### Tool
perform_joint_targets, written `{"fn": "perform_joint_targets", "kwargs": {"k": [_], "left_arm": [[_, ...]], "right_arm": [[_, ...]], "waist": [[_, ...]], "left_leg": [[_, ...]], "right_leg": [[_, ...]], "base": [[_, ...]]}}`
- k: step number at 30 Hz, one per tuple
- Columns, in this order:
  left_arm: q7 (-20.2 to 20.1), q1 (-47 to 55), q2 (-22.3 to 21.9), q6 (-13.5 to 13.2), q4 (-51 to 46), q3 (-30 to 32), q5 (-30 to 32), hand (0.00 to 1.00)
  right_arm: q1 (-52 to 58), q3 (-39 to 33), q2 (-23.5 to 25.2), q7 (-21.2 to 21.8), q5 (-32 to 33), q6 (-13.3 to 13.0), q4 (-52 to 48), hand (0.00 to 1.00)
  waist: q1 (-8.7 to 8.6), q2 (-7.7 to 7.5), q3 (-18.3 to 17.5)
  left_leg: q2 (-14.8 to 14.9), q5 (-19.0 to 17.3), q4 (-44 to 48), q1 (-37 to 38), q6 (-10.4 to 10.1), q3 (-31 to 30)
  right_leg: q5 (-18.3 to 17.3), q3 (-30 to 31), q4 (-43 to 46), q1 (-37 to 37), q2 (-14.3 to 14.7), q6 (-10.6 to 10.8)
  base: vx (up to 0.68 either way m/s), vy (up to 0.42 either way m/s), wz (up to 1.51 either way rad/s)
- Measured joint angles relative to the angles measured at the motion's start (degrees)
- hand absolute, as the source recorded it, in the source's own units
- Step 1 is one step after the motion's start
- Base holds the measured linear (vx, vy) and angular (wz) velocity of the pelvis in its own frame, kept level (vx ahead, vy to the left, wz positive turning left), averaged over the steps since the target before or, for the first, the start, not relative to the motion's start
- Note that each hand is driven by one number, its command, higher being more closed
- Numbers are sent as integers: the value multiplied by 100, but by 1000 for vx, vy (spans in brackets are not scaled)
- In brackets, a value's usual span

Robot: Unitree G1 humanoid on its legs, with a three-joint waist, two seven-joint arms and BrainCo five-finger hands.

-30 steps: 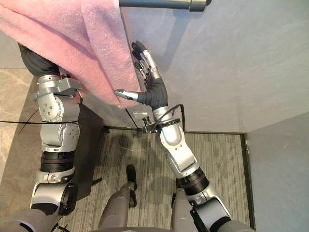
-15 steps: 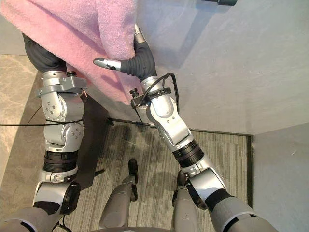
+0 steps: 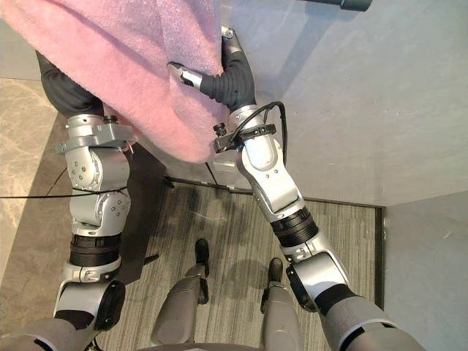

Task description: Organize washtable

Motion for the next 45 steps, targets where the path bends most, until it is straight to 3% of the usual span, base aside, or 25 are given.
{"fn": "perform_joint_targets", "kwargs": {"k": [7,11,15,23,29,35,45], "left_arm": [[-7,164,0,-10,-5,132,3,100],[-8,213,2,-12,-35,309,7,100],[-153,346,1,-11,-252,310,19,100],[-253,425,-94,-8,-319,298,119,100],[-240,449,-114,-9,-319,300,118,100],[-210,672,-201,-16,-319,418,116,100],[68,754,-332,-30,-397,833,120,100]], "right_arm": [[189,-459,-160,9,-76,-14,-191,100],[583,-1082,-392,0,-105,-30,-565,100],[757,-1297,-464,0,-148,-37,-758,100],[1253,-1342,-456,86,-153,-278,-1223,100],[1315,-1317,-427,138,-138,-278,-1203,100],[1499,-1106,-265,245,38,-281,-1158,100],[1501,-451,36,263,306,-409,-1062,100]], "waist": [[-10,-1,-1],[-7,-6,-3],[-80,-26,-16],[-148,-27,-21],[-139,-29,-24],[-145,-175,-200],[-137,-172,-283]], "left_leg": [[-29,19,-10,4,7,-3],[-24,15,-10,-10,12,44],[-14,20,-1,-79,16,144],[16,39,51,-101,45,182],[30,27,76,-95,48,215],[105,-12,106,-94,10,310],[190,-237,491,-209,15,337]], "right_leg": [[0,-8,31,-3,-39,2],[0,-8,24,-17,-74,4],[18,31,-13,-112,-79,10],[58,34,-23,-131,-31,54],[58,52,-18,-131,-29,54],[59,144,-9,-200,33,46],[61,193,-24,-185,71,43]], "base": [[-3,2,2],[-2,1,1],[10,-4,-7],[76,-27,-4],[12,-6,-1],[5,-19,-10],[31,-7,-4]]}}
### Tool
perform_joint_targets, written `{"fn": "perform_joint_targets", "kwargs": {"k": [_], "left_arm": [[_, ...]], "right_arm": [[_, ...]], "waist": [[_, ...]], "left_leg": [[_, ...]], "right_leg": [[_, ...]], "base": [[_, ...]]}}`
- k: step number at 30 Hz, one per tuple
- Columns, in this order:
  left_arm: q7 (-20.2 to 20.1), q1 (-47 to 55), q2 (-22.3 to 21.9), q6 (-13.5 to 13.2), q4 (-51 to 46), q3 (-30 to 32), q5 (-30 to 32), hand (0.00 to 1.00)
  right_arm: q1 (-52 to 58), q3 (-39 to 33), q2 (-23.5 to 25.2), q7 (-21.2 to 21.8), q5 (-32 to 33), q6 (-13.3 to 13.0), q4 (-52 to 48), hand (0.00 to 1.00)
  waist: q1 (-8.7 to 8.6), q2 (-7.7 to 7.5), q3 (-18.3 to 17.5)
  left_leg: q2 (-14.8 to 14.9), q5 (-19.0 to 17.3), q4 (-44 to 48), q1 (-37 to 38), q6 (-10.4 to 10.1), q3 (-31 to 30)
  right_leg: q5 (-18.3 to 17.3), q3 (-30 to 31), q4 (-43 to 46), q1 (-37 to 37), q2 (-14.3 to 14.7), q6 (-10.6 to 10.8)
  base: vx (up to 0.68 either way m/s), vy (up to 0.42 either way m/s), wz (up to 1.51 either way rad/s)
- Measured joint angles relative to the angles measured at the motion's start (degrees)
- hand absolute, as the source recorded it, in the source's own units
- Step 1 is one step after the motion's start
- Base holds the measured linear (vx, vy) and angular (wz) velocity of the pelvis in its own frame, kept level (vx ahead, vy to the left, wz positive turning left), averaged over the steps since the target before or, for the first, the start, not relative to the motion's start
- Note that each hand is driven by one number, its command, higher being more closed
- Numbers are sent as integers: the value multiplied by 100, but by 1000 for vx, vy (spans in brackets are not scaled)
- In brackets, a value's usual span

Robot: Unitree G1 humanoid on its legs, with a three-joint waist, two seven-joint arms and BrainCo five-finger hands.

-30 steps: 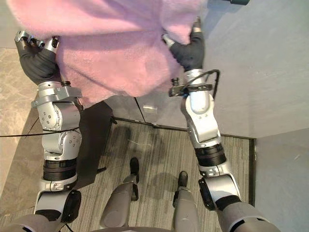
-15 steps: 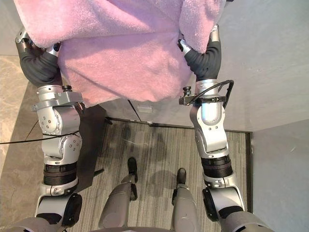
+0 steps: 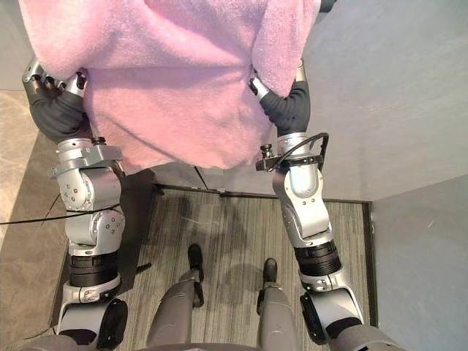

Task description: Organize washtable

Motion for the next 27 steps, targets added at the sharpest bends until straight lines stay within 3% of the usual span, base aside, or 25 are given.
{"fn": "perform_joint_targets", "kwargs": {"k": [9,10,12,13,22,27], "left_arm": [[280,75,3,-123,-202,343,14,100],[307,76,2,-125,-285,425,14,100],[315,76,3,-161,-315,538,11,100],[323,82,3,-204,-315,642,10,0],[26,581,-1,-226,-319,618,-1,0],[-451,1378,-159,-147,-332,138,29,0]], "right_arm": [[-69,371,44,105,1,-49,-1,100],[-88,392,50,132,1,-51,0,0],[-86,407,52,157,1,-50,0,0],[-85,405,45,178,0,-50,10,0],[237,351,41,193,-3,-40,52,0],[1061,335,93,386,-2,-7,51,0]], "waist": [[-5,4,-5],[-1,4,-5],[7,7,-16],[3,6,-30],[3,16,-222],[6,62,-305]], "left_leg": [[75,-118,211,-71,-12,-23],[92,-125,226,-89,-17,-34],[98,-125,228,-89,-17,-38],[103,-125,228,-89,-18,-38],[104,-137,222,-63,-31,-50],[86,-138,194,-1,-32,-30]], "right_leg": [[-9,-24,-1,41,39,-15],[-15,-41,1,38,50,-26],[-22,-46,6,38,51,-37],[-24,-47,7,38,50,-40],[-45,-60,3,67,46,-66],[-50,-35,15,93,49,-66]], "base": [[12,-3,-1],[0,0,0],[0,0,0],[32,-3,0],[24,-2,0],[-1,0,-1]]}}
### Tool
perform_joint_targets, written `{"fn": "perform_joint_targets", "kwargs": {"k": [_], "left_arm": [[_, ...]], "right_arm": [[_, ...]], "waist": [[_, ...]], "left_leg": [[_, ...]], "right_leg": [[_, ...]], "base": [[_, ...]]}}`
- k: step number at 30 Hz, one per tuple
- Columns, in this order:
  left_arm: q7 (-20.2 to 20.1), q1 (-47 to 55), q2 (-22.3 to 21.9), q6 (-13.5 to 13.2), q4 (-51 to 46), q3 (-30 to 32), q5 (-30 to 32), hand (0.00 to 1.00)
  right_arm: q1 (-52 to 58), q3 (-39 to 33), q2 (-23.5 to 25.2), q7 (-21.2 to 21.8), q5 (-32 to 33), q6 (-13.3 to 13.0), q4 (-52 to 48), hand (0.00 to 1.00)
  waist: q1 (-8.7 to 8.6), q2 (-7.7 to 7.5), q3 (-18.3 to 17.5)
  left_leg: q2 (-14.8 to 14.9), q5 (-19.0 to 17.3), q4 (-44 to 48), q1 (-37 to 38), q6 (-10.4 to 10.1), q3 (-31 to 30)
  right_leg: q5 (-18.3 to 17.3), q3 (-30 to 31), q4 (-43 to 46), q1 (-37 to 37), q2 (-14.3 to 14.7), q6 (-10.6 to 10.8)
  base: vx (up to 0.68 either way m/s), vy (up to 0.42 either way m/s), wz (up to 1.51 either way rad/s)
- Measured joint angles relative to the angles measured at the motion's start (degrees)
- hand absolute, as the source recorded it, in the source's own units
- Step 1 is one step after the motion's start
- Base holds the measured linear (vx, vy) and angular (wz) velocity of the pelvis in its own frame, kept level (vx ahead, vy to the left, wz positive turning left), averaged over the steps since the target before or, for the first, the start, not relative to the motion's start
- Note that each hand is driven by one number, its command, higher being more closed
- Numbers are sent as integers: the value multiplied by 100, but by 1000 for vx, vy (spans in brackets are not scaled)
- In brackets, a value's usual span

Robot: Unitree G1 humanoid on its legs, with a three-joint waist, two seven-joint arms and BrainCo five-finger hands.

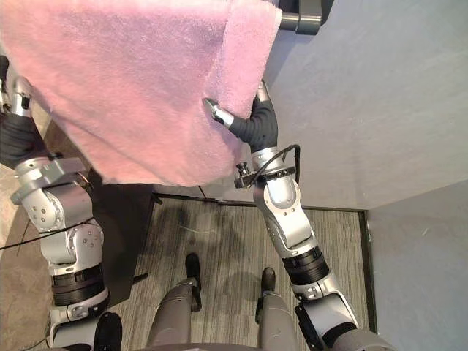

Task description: Organize washtable

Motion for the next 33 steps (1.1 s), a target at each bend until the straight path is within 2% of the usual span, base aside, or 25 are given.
{"fn": "perform_joint_targets", "kwargs": {"k": [4,7,12,14,15,17,19,20,21,23,26,29,33], "left_arm": [[-289,625,-69,95,0,-241,94,0],[-426,1100,-116,163,3,-344,205,0],[-777,2094,-307,248,303,-383,430,0],[-1095,2878,-357,317,529,-509,677,0],[-1295,3355,-402,374,664,-587,760,0],[-1736,3965,-386,571,932,-761,740,0],[-2014,4378,-248,727,976,-1072,620,0],[-2297,4620,87,777,883,-1574,387,0],[-2398,4697,248,792,807,-1768,269,0],[-2733,4791,812,802,371,-2284,-494,0],[-2821,4196,1211,748,-253,-2446,-1408,0],[-2683,3034,1177,475,-333,-2456,-1782,0],[-2124,1511,906,86,-356,-2196,-1887,0]], "right_arm": [[629,15,3,250,3,17,1,0],[1283,43,-6,439,2,21,2,0],[2806,-47,-147,978,229,22,211,0],[3860,-248,-230,1353,326,174,351,0],[4284,-298,-329,1529,323,230,470,0],[4651,-289,-523,1880,323,422,517,0],[4711,-157,-742,2103,344,440,500,0],[4619,116,-988,2264,442,461,402,0],[4538,290,-1087,2318,491,471,348,0],[4146,936,-1332,2478,956,461,-10,0],[3101,1843,-1242,2496,1697,345,-457,0],[1901,2282,-930,2438,2030,125,-377,0],[241,2161,-335,1867,1997,-214,332,0]], "waist": [[-4,11,-8],[-4,38,-148],[-31,103,-281],[-60,97,-397],[-148,89,-419],[-263,69,-438],[-326,62,-444],[-313,62,-493],[-311,61,-539],[-296,63,-771],[-270,103,-926],[-147,130,-925],[-136,151,-815]], "left_leg": [[-6,1,-99,165,-5,11],[-38,4,-175,211,-19,7],[-102,19,-314,487,-18,17],[-118,18,-405,604,-19,5],[-125,12,-427,696,-24,6],[-135,-31,-483,853,-73,31],[-133,-43,-506,957,-77,39],[-136,-82,-581,1080,-101,47],[-146,-80,-640,1135,-102,43],[-180,-71,-813,1240,-115,15],[-190,-22,-960,1364,-168,-7],[-198,131,-1094,1348,-179,-54],[-209,387,-1099,874,-73,-167]], "right_leg": [[-10,33,-6,96,1,-8],[-25,53,-17,101,3,-11],[-25,98,-170,349,-26,4],[-22,64,-288,510,-31,8],[-19,50,-366,621,-38,14],[-38,64,-446,770,-43,34],[-78,66,-502,852,-39,35],[-98,67,-553,960,-34,60],[-98,62,-586,1003,-34,60],[-98,44,-674,1050,-37,60],[-44,-17,-792,1193,-31,39],[28,-39,-820,1142,-20,37],[164,-100,-661,688,-17,16]], "base": [[-4,-2,-4],[12,1,-1],[47,12,-2],[81,7,6],[87,9,3],[54,13,-3],[9,7,-2],[0,0,0],[0,0,0],[9,4,-3],[4,2,2],[-3,-2,3],[-18,-5,10]]}}
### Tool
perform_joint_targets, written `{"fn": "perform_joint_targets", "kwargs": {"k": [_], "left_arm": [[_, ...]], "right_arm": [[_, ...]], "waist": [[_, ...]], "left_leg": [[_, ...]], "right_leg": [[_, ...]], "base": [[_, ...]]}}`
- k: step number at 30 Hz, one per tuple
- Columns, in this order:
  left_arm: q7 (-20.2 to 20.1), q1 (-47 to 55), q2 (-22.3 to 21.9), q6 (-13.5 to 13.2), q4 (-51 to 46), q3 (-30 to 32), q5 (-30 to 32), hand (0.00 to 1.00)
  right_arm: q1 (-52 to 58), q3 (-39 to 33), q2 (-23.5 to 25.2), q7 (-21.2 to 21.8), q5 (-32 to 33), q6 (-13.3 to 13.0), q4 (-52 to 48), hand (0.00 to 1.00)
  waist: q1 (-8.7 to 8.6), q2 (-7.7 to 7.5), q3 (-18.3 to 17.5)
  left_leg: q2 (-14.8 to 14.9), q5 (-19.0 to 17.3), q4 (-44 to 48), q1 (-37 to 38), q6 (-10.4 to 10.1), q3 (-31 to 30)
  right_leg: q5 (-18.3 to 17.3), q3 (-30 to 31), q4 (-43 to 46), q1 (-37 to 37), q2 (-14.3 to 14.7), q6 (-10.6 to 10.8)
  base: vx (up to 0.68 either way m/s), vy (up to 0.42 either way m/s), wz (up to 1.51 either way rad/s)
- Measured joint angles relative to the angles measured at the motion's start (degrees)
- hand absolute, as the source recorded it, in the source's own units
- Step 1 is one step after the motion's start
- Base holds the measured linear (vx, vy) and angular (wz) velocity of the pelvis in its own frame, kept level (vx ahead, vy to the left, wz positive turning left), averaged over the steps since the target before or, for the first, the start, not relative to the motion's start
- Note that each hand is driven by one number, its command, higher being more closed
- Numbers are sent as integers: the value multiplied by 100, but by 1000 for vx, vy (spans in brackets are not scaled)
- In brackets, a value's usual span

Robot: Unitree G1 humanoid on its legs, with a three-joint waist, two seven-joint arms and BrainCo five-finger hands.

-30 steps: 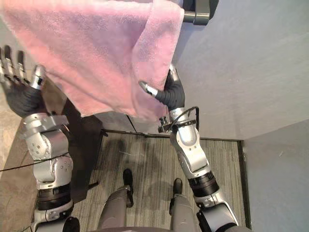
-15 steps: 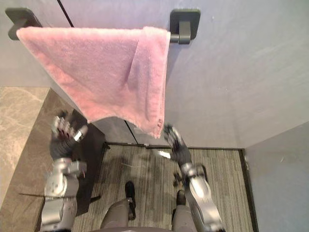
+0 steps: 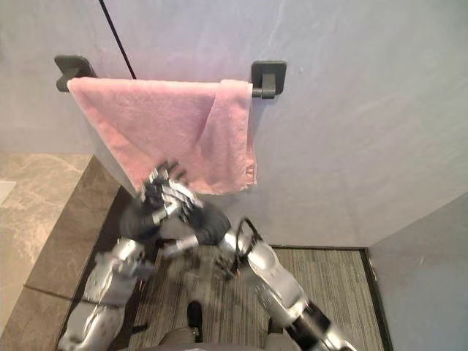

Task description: Organize washtable

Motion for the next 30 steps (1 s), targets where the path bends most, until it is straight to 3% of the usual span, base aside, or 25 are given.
{"fn": "perform_joint_targets", "kwargs": {"k": [2,4,14,18,30], "left_arm": [[319,-883,-118,-174,2,143,-12,0],[473,-1344,-239,-262,-1,145,-18,0],[672,-2652,-222,-660,347,476,-51,0],[773,-3113,-152,-735,567,597,-59,0],[893,-3307,-171,-751,875,791,-39,0]], "right_arm": [[-761,-248,140,-325,-56,-112,398,0],[-889,-539,170,-528,-103,-129,410,0],[-1218,-1511,-24,-973,-324,-121,357,0],[-1461,-1951,-90,-1161,-319,-129,-62,0],[-1567,-2150,-72,-1144,-295,-161,-114,0]], "waist": [[47,38,315],[146,61,395],[138,97,774],[143,96,828],[128,96,828]], "left_leg": [[-33,134,-4,-193,39,-12],[-77,155,-6,-342,65,3],[-66,169,11,-669,42,67],[-61,169,10,-801,42,103],[-68,197,-131,-738,67,187]], "right_leg": [[16,18,200,-273,-26,7],[-11,66,344,-510,-73,29],[-152,77,755,-1023,-92,8],[-151,80,751,-1157,-95,8],[-151,88,715,-1177,-97,8]], "base": [[-33,2,4],[-23,6,-1],[-1,-6,0],[42,-17,-1],[50,-21,-2]]}}
